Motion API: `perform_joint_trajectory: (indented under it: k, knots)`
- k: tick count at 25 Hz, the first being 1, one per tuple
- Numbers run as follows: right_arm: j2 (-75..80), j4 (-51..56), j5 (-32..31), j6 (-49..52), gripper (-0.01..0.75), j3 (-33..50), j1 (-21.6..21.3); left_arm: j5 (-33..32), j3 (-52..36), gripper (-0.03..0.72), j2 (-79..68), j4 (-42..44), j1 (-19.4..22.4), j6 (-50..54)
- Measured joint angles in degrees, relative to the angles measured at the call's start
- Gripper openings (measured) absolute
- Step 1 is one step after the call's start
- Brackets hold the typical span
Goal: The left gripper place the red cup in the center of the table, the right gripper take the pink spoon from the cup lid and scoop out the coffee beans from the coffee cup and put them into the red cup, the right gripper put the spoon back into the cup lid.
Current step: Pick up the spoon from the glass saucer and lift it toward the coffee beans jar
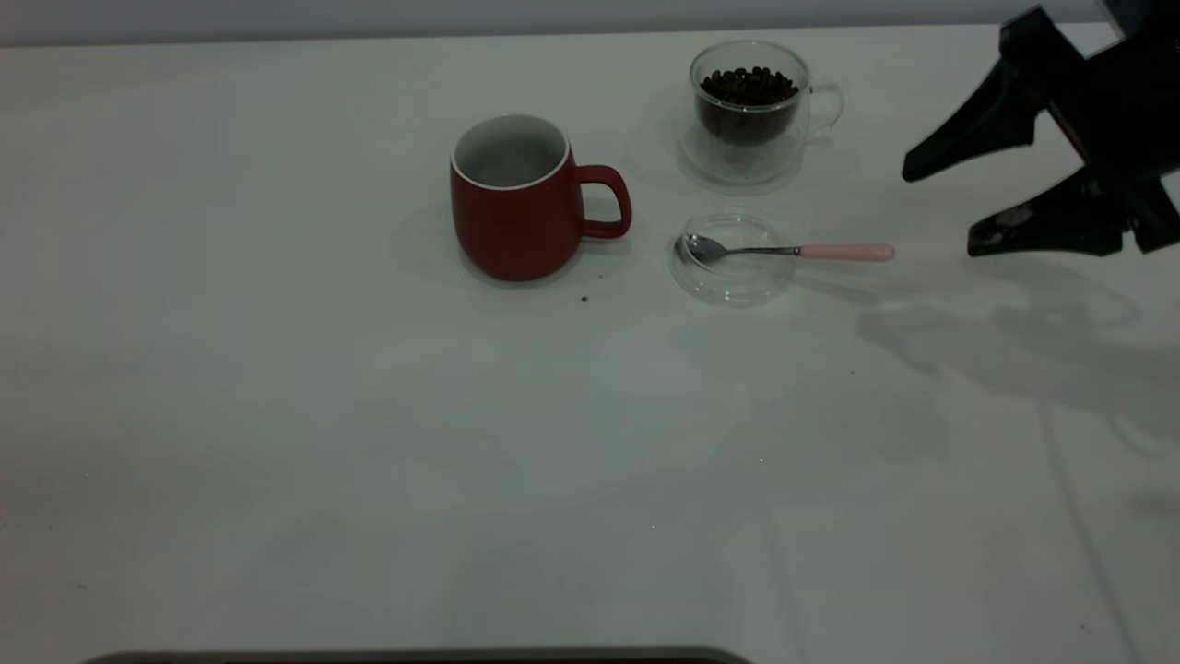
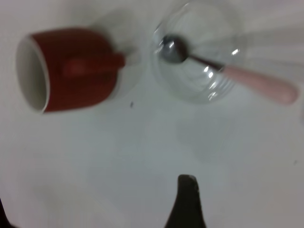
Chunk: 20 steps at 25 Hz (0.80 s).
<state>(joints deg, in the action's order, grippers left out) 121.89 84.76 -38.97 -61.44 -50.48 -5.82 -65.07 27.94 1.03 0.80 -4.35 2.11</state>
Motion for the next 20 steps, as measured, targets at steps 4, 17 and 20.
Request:
perform_joint_trajectory:
  k: [4,17,20]
  knots:
    - [3.5,6.2,0.3,-5.0,0.685,-0.2,-0.4,0.0,0.0,0.588,0.0,0.0,0.0,0.0]
    - [12.5,17.9,-2.3,-14.6,0.682,-4.1,-0.5,0.0,0.0,0.588,0.0,0.0,0.0,0.1]
    - [15.0,18.0,-4.4,-14.3,0.682,-6.3,-0.5,0.0,0.0,0.588,0.0,0.0,0.0,0.1]
